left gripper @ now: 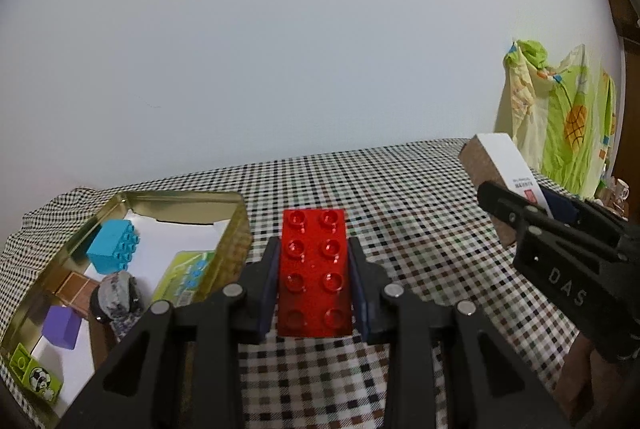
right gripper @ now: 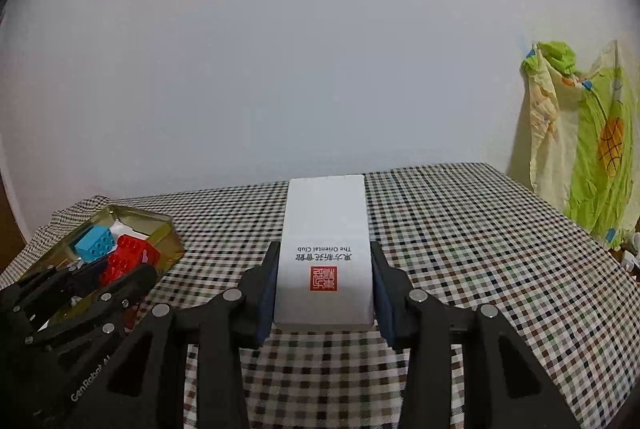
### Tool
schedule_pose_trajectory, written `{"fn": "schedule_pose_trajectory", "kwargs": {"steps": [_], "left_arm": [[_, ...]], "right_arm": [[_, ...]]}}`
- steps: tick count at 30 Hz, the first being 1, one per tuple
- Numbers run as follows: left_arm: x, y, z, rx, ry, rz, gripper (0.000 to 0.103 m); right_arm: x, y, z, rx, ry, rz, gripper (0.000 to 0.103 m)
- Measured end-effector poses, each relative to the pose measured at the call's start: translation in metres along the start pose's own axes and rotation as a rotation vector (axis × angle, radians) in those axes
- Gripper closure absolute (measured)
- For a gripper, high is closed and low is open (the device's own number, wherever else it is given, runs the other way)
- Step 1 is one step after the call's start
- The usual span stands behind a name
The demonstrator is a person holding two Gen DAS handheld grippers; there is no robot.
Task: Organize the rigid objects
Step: 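Lift the red brick and white box and carry them over the tray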
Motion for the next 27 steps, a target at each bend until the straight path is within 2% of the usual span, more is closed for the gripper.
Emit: {"fn": "schedule_pose_trajectory", "kwargs": {"steps": [13, 27], "left_arm": [[-0.044, -0.031, 0.006, 0.012, 0.122, -0.049, 0.072], [-0.065, -0.074, 0.011, -0.057, 0.156, -0.095, 0.072]], "right_arm": [[-0.020, -0.035, 0.003, -0.018, 0.044, -0.055, 0.059], [-0.032, -0.082, 0.008, -0.079, 0.064, -0.108, 0.059]]}}
Point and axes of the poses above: each gripper's, at about its wrist camera, not at the fingertips, and x roughly the way its jaws point, y to its right, z to its underside, the point moved 6 cm from there along x, roughly the way its jaws point, and after that the axes turned 5 degrees about -x, right-handed, at the moved point
